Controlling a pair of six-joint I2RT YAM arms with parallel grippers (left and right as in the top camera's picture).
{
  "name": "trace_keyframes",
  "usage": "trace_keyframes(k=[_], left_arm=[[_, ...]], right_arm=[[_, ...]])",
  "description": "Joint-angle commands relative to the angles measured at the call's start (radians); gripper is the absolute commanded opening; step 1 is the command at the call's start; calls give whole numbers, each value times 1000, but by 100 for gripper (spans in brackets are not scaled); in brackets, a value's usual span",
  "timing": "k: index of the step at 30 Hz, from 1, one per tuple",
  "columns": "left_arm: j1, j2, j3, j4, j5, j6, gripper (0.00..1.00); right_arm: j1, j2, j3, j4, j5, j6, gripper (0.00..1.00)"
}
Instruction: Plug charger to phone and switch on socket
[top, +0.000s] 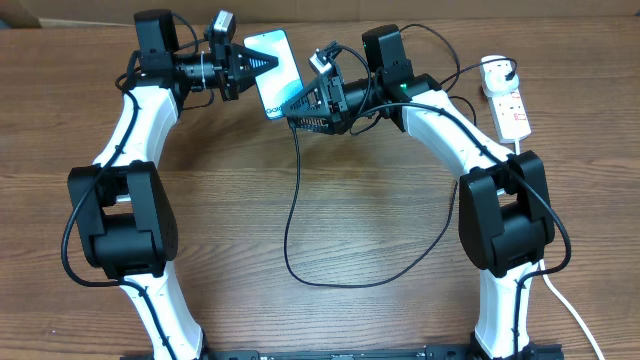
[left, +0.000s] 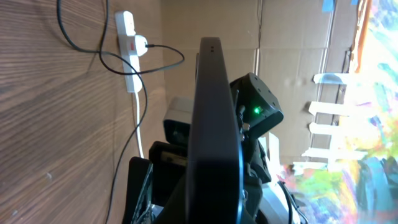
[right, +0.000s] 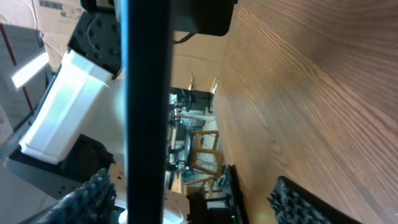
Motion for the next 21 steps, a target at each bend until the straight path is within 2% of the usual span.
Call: trace_keyframes(k=[1,7,11,14,16,21], left_arm=[[5,-8,10,4,-35,26,5],[14,-8,10,-9,-192,111,4],[22,-8,10,-94,-350,180,4],[26,-8,10,-211,-499,245,4],[27,-8,10,-275,-569,285,4],[29,-8,10,-298,-583,314,4]], right_arm=[[-3,-31,24,-20,16,-1,82],[-5,-31,24,-24,28,-2,86],[-5,-31,24,-66,111,-9,87],[-5,-31,24,-170,298,-13,89],[-5,-31,24,-251,441,-14,94],[-5,-31,24,-447,873,-20,96]])
